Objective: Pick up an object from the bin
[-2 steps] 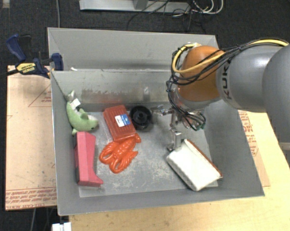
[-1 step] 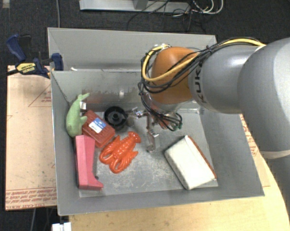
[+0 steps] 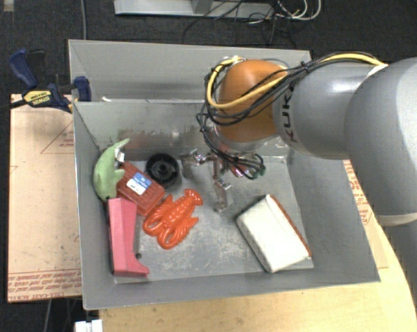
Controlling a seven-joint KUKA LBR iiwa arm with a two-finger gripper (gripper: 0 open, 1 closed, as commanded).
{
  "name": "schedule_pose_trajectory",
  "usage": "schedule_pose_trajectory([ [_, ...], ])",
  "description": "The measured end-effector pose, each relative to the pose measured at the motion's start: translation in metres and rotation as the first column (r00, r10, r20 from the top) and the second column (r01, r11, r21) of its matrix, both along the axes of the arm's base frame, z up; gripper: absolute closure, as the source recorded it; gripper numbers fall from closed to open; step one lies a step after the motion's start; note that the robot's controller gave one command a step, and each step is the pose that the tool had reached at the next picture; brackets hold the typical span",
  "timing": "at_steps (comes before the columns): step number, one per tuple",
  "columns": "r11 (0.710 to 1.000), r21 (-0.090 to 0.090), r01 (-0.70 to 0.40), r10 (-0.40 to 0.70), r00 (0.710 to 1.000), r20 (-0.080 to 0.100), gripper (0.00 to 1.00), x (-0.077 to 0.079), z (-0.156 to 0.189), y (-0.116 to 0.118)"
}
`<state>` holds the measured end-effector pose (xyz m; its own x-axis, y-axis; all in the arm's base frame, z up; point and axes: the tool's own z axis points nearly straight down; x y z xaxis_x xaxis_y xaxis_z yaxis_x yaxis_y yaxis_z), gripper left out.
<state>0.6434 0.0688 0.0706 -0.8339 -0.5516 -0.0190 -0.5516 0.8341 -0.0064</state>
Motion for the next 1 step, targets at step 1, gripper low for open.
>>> schedule_pose_trajectory([
  [1, 0.987, -0.002, 0.158, -0.158, 0.987, 0.003, 0.0, -0.0141, 0.0001, 0.0549],
])
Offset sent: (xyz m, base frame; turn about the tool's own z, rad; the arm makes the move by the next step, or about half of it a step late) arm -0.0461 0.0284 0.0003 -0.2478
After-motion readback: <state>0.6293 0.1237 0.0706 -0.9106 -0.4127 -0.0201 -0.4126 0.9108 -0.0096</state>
